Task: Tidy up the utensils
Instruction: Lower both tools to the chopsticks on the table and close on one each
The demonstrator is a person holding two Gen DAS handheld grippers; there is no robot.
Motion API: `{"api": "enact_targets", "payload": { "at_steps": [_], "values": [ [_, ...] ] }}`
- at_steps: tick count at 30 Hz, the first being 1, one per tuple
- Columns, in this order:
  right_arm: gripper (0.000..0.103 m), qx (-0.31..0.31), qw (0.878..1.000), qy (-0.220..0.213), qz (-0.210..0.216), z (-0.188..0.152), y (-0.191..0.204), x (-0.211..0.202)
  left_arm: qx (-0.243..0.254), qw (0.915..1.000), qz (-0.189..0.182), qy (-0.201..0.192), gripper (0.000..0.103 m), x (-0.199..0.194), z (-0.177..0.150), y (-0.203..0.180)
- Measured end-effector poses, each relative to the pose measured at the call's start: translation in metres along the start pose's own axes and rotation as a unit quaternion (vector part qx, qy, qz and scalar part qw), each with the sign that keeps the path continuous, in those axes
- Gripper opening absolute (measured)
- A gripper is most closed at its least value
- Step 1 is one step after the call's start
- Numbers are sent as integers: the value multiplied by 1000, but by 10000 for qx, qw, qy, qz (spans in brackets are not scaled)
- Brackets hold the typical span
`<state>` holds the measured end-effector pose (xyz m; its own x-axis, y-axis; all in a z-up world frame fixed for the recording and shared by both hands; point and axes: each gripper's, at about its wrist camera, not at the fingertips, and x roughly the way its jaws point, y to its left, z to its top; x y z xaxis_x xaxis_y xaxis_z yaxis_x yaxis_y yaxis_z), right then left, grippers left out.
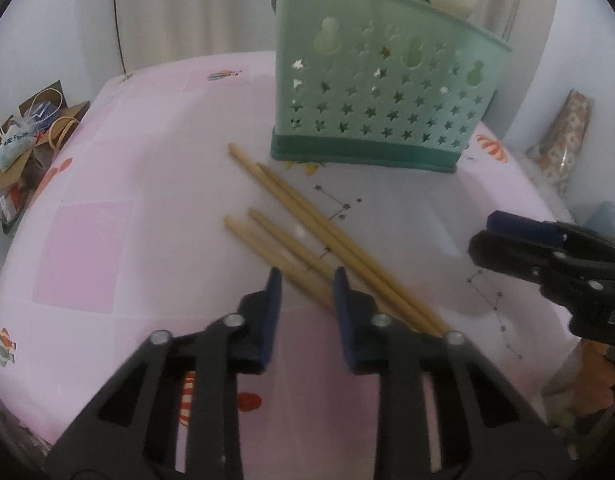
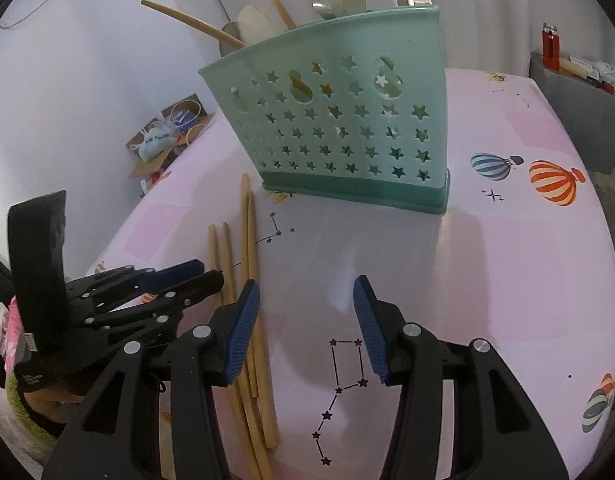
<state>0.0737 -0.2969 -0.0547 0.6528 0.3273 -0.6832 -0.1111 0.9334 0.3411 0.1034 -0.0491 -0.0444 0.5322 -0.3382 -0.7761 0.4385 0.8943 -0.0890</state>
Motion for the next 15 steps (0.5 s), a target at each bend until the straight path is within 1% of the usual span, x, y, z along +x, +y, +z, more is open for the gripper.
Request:
{"api": "enact_targets", "payload": {
  "at_steps": [3,7,11,15],
  "values": [
    [48,-7,9999,75,135,2,1,6,-34,9999,114,-11,17,2,-1,6],
    [47,-11,9990,331,299,6,3,25,-107,9995,286,-23,13,3,2,18],
    [38,-86,9976,545,414,9,10,43,-225,9989,410,-31,10,3,6,32],
    [32,-261,9968,626,415,12,19,55,-261,9986,453,-59,9,5,8,35]
  ]
}}
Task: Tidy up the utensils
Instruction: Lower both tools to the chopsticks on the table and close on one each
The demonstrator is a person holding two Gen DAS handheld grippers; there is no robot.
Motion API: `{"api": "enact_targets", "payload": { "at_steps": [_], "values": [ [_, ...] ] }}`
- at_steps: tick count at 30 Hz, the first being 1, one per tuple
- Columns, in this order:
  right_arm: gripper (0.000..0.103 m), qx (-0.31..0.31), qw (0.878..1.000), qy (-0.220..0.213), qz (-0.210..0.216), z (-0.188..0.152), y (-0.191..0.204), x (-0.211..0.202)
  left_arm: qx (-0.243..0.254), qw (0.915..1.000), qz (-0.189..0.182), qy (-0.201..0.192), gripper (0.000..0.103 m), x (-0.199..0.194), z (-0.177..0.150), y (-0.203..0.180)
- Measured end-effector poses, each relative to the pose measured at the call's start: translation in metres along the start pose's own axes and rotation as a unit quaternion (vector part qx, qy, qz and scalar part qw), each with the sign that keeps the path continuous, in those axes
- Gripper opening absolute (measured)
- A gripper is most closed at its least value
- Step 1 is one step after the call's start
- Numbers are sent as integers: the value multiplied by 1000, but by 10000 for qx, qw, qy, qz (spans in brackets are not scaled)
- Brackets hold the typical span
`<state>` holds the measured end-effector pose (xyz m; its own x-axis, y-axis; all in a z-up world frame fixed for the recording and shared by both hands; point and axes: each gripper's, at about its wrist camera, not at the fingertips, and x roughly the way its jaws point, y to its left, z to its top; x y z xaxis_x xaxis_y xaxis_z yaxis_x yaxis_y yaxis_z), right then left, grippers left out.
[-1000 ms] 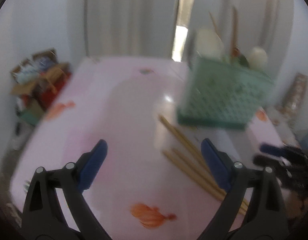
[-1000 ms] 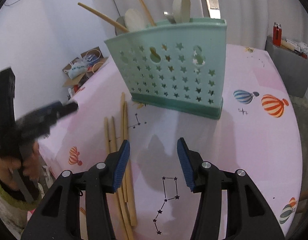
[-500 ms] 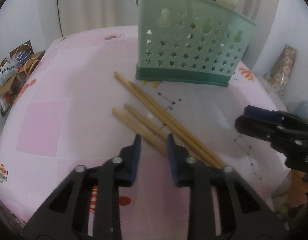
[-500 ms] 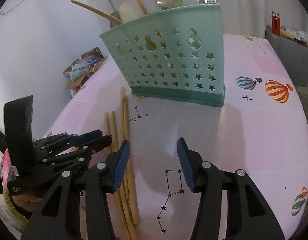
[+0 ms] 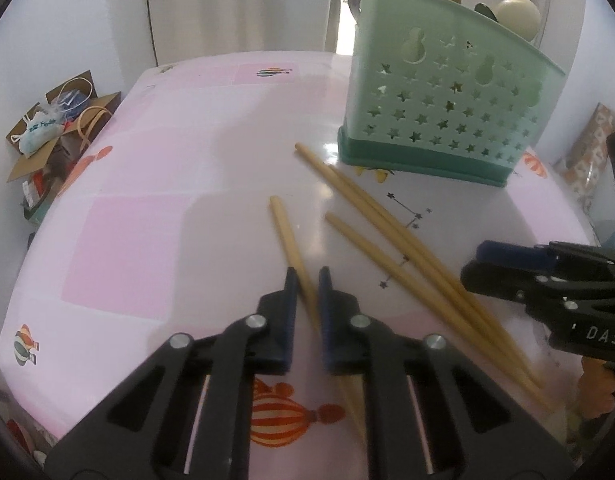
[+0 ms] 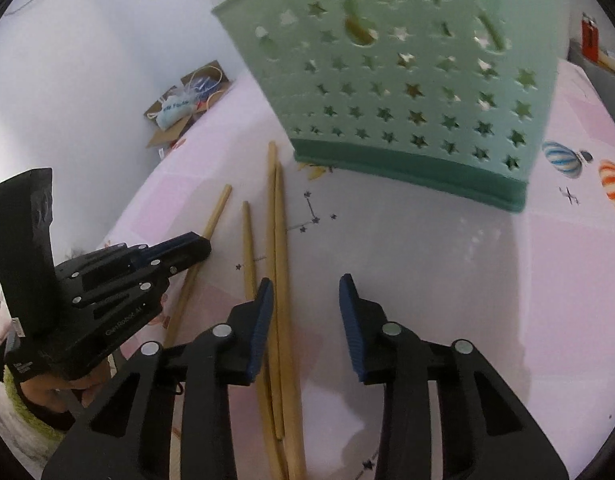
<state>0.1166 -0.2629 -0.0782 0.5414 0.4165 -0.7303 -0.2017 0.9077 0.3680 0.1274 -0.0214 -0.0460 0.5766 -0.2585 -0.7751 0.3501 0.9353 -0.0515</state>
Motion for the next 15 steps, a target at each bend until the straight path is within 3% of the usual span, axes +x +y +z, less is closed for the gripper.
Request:
{"api": "enact_targets", "payload": {
  "at_steps": [5,15],
  "values": [
    [19,-195,9997,50,-131,5,8,8,-32,10000,3,-63,9,1,0,0],
    [18,-281,9995,108,-23,9,15,12,-94,9999,-38,-37,9,-1,0,2]
  ]
}}
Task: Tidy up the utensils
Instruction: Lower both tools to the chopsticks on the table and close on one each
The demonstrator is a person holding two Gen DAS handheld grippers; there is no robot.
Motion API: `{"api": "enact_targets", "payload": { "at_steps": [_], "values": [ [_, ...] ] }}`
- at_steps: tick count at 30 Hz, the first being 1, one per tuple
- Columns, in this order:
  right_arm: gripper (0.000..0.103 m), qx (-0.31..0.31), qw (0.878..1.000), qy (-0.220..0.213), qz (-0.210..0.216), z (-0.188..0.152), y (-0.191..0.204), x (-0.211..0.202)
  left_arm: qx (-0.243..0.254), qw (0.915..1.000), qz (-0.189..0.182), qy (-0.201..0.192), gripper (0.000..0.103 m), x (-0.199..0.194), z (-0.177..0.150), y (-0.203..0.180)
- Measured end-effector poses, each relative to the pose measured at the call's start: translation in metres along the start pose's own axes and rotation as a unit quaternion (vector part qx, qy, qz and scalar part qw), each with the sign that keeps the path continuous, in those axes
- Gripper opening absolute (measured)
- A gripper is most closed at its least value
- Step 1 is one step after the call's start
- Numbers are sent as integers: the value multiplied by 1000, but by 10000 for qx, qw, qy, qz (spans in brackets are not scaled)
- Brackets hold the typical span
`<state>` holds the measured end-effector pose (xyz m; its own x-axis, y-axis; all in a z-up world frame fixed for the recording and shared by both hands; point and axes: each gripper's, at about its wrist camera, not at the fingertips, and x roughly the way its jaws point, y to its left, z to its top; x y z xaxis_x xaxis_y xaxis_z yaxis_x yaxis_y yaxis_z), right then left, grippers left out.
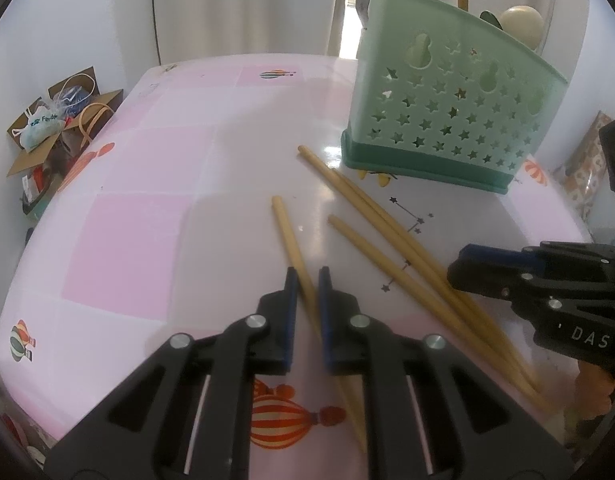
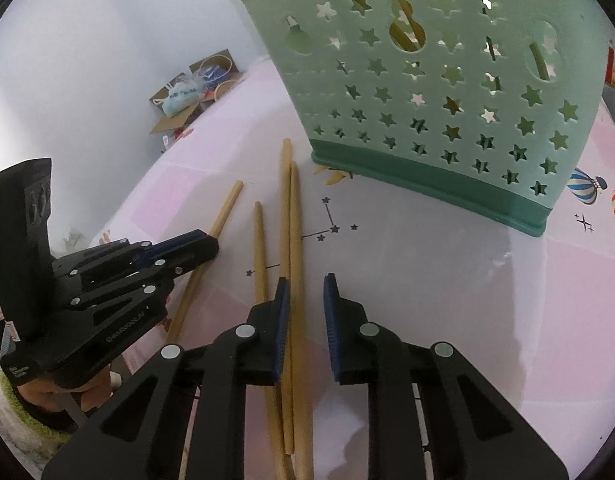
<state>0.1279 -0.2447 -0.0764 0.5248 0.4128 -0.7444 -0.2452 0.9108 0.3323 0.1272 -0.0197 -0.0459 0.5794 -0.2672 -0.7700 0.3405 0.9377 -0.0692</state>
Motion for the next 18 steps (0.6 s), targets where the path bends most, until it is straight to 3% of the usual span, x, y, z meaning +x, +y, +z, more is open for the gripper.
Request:
{"api": "enact_targets", "payload": {
  "at_steps": [8,9,10,18],
  "values": [
    [17,-176,9998,8,-130,-1,3,3,-7,10000,31,1,9,1,1,-1],
    [16,-200,9996,-5,-210,-1,4,4,-4,10000,37,1,9,1,2,-1],
    [8,-211,9993,-9,-300,-1,4,4,0,10000,37,1,9,1,1,-1],
    [7,-104,9978,-20,-659,-15,-11,-13,13,10000,64,27,9,0,0,-1]
  ]
}}
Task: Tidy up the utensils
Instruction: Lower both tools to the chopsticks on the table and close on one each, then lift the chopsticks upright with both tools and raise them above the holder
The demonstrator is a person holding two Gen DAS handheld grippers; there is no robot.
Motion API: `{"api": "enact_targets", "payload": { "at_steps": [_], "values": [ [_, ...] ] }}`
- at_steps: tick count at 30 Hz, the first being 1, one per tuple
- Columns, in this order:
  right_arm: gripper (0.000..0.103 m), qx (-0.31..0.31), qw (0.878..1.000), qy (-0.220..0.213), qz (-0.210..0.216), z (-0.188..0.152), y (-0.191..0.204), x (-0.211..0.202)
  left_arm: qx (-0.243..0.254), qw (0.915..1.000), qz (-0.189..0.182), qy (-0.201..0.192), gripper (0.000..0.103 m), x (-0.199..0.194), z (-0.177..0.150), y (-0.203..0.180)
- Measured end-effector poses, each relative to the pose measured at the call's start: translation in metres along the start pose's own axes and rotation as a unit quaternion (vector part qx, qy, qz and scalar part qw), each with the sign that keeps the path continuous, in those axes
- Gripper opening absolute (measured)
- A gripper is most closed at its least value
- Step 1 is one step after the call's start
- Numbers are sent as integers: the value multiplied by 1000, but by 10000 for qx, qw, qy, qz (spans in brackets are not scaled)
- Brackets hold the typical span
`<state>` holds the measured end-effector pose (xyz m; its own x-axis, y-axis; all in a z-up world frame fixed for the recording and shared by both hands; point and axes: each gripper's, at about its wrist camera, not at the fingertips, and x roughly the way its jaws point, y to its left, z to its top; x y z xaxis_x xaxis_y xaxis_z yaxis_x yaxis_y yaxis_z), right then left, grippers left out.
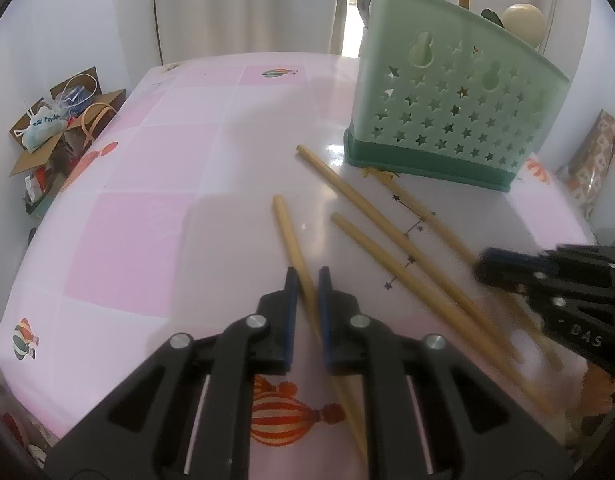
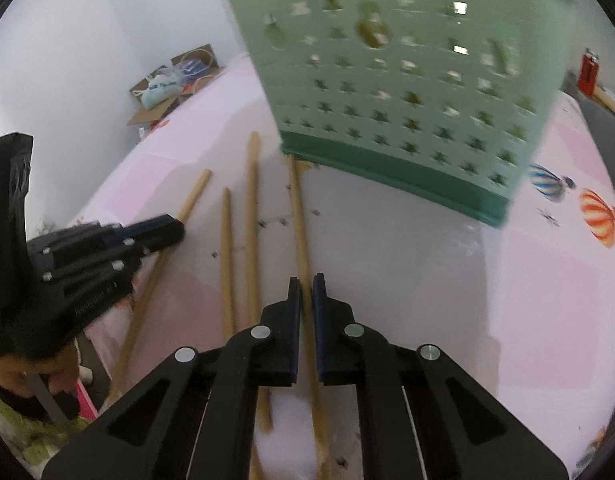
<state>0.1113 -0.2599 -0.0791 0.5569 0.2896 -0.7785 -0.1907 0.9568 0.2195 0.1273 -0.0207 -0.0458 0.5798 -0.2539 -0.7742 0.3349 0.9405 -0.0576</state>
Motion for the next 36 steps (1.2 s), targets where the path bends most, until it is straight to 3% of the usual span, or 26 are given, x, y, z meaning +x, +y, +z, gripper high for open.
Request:
{"api": "enact_targets", "payload": {
  "at_steps": [11,23,36],
  "values": [
    [6,932,9947,20,-432,-44,-50,-43,87,9998,156,56,9,2,2,1],
    [6,1403,9894,-210,-322,-55,-54,-47,259,9994,123,184,9,2,3,-4],
    [7,1410,9900,-18,-70,-49,-52,-44,379,9981,39,475,9,-1,4,-10]
  ]
}}
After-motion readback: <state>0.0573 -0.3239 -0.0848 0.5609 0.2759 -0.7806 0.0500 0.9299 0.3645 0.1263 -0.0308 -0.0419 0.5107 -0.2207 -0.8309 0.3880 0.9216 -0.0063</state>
